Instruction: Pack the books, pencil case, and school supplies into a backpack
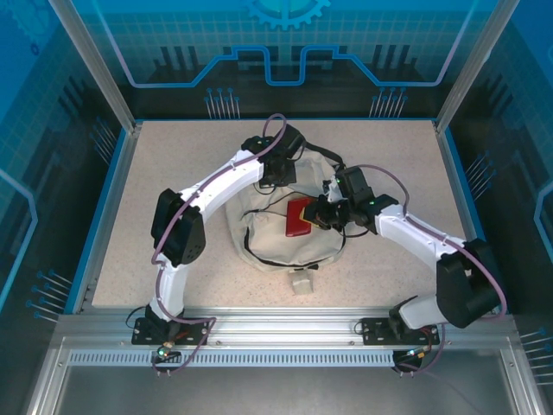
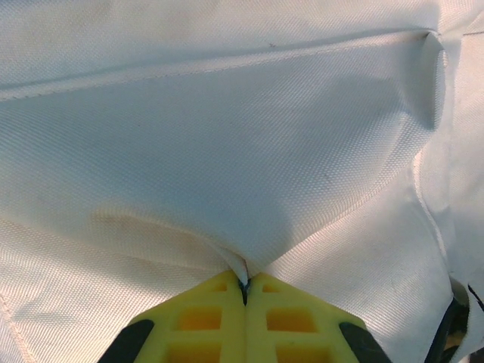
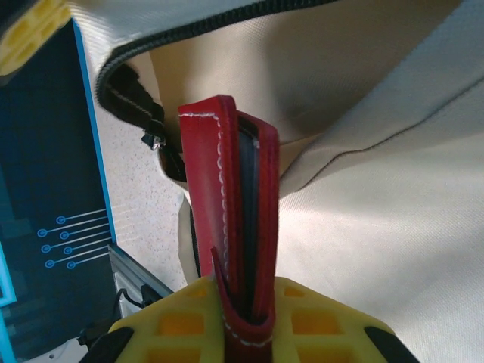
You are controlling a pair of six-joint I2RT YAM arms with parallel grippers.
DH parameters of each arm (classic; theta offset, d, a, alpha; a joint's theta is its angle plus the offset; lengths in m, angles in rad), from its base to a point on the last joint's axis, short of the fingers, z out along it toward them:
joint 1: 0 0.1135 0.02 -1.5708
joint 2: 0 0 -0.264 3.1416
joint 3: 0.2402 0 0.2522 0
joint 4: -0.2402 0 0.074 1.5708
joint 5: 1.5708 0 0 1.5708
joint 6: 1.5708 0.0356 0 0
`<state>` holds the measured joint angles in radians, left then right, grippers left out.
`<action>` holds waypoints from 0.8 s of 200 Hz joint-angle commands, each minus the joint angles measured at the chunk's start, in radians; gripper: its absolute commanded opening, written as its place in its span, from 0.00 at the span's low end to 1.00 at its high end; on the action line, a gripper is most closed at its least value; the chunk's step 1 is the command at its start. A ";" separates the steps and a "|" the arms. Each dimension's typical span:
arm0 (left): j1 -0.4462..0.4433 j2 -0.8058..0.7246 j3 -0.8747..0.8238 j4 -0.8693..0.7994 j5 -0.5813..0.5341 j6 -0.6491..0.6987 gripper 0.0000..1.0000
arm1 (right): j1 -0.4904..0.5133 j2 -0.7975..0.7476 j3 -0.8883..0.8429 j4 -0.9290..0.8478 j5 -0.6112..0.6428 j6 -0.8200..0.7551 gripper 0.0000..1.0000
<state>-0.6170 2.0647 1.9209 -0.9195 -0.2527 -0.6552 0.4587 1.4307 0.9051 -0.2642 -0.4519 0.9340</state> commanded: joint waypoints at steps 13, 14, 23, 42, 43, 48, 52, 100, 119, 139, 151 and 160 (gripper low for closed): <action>0.004 -0.058 -0.003 0.053 0.055 0.009 0.00 | -0.026 0.063 0.025 0.145 0.041 0.146 0.14; 0.004 -0.057 -0.003 0.053 0.056 0.009 0.00 | -0.026 0.064 0.025 0.148 0.047 0.154 0.14; 0.006 -0.054 -0.005 0.054 0.060 0.007 0.00 | -0.029 0.079 0.014 0.196 0.089 0.212 0.14; 0.009 -0.048 -0.009 0.056 0.070 0.004 0.00 | -0.022 0.122 -0.018 0.371 0.150 0.333 0.13; 0.009 -0.048 -0.009 0.056 0.071 0.003 0.00 | -0.021 0.126 -0.018 0.377 0.152 0.339 0.14; 0.011 -0.045 -0.011 0.057 0.074 0.001 0.00 | -0.016 0.143 -0.015 0.413 0.168 0.362 0.13; 0.012 -0.045 -0.011 0.057 0.077 -0.001 0.00 | -0.012 0.157 -0.011 0.425 0.182 0.382 0.13; 0.035 -0.040 -0.036 0.072 0.122 -0.020 0.00 | 0.030 0.300 0.025 0.607 0.251 0.548 0.26; 0.042 -0.040 -0.039 0.073 0.128 -0.019 0.00 | 0.042 0.297 0.038 0.549 0.201 0.515 0.37; 0.045 -0.044 -0.049 0.078 0.127 -0.017 0.00 | 0.045 0.235 0.003 0.448 0.178 0.475 0.43; 0.047 -0.048 -0.058 0.083 0.127 -0.017 0.00 | 0.046 0.196 -0.017 0.410 0.151 0.446 0.43; 0.048 -0.049 -0.064 0.086 0.128 -0.017 0.00 | 0.053 0.172 -0.016 0.346 0.146 0.418 0.42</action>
<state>-0.5701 2.0640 1.8801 -0.8532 -0.1608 -0.6567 0.4923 1.6806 0.9081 0.2157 -0.2733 1.4128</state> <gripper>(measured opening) 0.068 0.430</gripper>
